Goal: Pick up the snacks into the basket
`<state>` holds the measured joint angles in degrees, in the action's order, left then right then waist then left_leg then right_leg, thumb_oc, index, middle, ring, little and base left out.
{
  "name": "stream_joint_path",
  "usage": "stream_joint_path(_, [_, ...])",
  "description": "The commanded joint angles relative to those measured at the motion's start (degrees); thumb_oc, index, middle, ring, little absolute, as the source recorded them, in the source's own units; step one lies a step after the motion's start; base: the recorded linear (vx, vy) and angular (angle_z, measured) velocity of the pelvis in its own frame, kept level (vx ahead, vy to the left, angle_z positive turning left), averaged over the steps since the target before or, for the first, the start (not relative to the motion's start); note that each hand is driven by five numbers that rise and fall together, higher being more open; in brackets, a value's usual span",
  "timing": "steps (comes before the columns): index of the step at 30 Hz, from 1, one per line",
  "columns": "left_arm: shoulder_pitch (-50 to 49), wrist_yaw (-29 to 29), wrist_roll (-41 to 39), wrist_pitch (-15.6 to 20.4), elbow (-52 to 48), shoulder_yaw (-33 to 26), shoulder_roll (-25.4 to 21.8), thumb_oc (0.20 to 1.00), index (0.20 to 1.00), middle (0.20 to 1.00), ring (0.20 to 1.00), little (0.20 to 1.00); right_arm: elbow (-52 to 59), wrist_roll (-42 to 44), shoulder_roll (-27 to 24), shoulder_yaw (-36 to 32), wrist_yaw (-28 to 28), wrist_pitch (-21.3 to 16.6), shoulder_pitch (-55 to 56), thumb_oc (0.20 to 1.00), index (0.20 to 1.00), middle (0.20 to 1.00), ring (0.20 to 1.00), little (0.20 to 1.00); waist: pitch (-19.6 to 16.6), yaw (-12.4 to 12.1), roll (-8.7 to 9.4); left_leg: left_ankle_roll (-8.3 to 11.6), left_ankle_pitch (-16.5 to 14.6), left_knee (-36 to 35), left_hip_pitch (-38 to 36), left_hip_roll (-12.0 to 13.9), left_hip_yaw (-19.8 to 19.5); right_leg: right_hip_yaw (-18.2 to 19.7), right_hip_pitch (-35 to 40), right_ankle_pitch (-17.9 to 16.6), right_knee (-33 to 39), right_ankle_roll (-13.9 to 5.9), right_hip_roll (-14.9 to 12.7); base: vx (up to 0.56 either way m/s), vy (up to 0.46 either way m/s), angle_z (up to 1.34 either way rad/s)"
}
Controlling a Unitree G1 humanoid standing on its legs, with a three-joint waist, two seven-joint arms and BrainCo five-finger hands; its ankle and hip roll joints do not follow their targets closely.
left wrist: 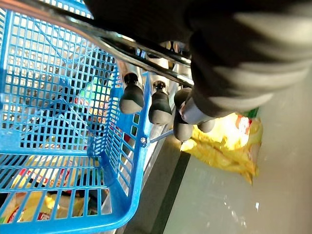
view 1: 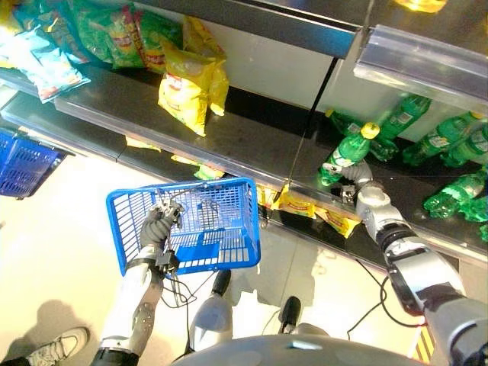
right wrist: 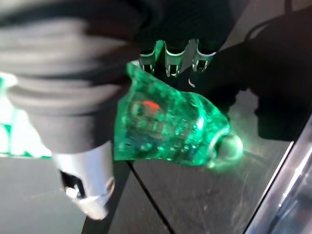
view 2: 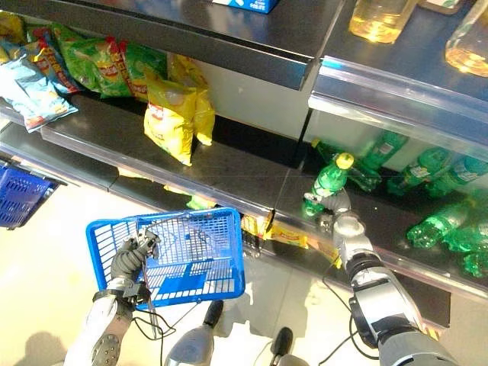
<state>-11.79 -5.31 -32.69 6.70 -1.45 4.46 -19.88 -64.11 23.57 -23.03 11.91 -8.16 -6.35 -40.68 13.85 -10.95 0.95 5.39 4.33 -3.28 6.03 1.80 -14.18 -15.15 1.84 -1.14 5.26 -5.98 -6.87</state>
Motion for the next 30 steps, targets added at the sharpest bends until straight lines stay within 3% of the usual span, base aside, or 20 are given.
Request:
stream_joint_path(1, [3.6, 0.7, -0.9, 7.4, -13.0, 0.8, -2.7, 0.200, 0.200, 0.200, 0.200, 0.200, -0.5, 2.0, -2.2, 0.9, -1.5, -2.7, -6.3, 1.000, 1.000, 1.000, 1.000, 1.000, -1.7, -1.9, 0.09, -4.01, -2.6, -0.9, -0.4, -4.2, -0.5, -1.1, -2.6, 3.4, -8.2, -1.68, -2.4, 0.01, -0.016, 0.33])
stream_joint_path(4, [3.8, 0.8, -0.9, 7.3, -13.6, 1.1, -3.4, 0.200, 0.200, 0.200, 0.200, 0.200, -1.1, 2.8, -2.8, 0.4, -1.7, -2.8, -6.9, 1.000, 1.000, 1.000, 1.000, 1.000, -1.5, -2.7, -0.62, -3.92, -2.1, -0.9, 0.5, -4.7, -2.0, -2.8, -2.8, 3.8, -8.7, -1.78, -2.8, 0.00, -0.012, 0.34])
stream_joint_path(5, [3.8, 0.9, -1.0, 7.4, -13.6, 1.1, -3.5, 0.200, 0.200, 0.200, 0.200, 0.200, -1.2, 2.9, -3.0, 0.3, -1.7, -2.8, -7.0, 0.561, 0.561, 0.561, 0.561, 0.561, -1.5, -3.0, -0.80, -3.90, -2.0, -0.9, 0.7, -4.8, -2.3, -3.2, -2.8, 3.9, -8.8, -1.78, -2.8, 0.01, -0.011, 0.40])
stream_joint_path(6, [3.6, 0.9, -0.9, 7.3, -13.6, 1.1, -3.6, 0.200, 0.200, 0.200, 0.200, 0.200, -1.4, 3.6, -2.8, -0.4, -1.9, -2.8, -6.9, 0.200, 0.200, 0.200, 0.200, 0.200, -1.5, -3.1, -1.05, -3.87, -1.9, -0.9, 0.9, -4.9, -2.8, -3.8, -2.8, 4.0, -9.0, -1.81, -3.0, 0.01, -0.004, 0.30])
stream_joint_path(19, [4.4, -0.4, -1.0, 7.6, -13.6, 0.4, -2.9, 0.200, 0.200, 0.200, 0.200, 0.200, 5.5, 1.2, 0.4, -1.2, -4.5, -4.0, 0.2, 0.200, 0.200, 0.200, 0.200, 0.200, -2.8, -2.9, -1.56, -4.06, -1.9, -1.1, 0.2, -5.5, -4.2, -5.3, -1.7, 4.6, -9.4, -2.00, -3.8, 0.00, 0.019, 0.14])
stream_joint_path(26, [5.0, -1.0, -0.7, 8.1, -12.8, -1.5, -1.8, 0.200, 0.200, 0.200, 0.200, 0.200, 27.5, -9.1, 1.5, -0.6, -6.9, -5.4, 11.3, 0.200, 0.200, 0.200, 0.200, 0.200, -3.8, -1.2, -0.77, -4.48, -2.4, -1.0, -0.3, -5.5, -2.5, -3.5, -1.4, 3.7, -8.1, -2.38, -4.2, -0.03, 0.033, -0.02])
stream_joint_path(30, [5.2, -1.0, -0.3, 8.3, -11.9, -2.5, -1.7, 0.200, 0.200, 0.200, 0.200, 0.200, 40.4, -15.1, 0.5, -0.4, -5.2, -6.6, 17.7, 0.200, 0.200, 0.200, 0.200, 0.200, -4.1, 0.1, 0.08, -4.61, -2.5, -1.2, -0.8, -5.5, -1.9, -2.8, -1.5, 3.8, -8.2, -2.30, -4.4, -0.01, 0.009, -0.01])
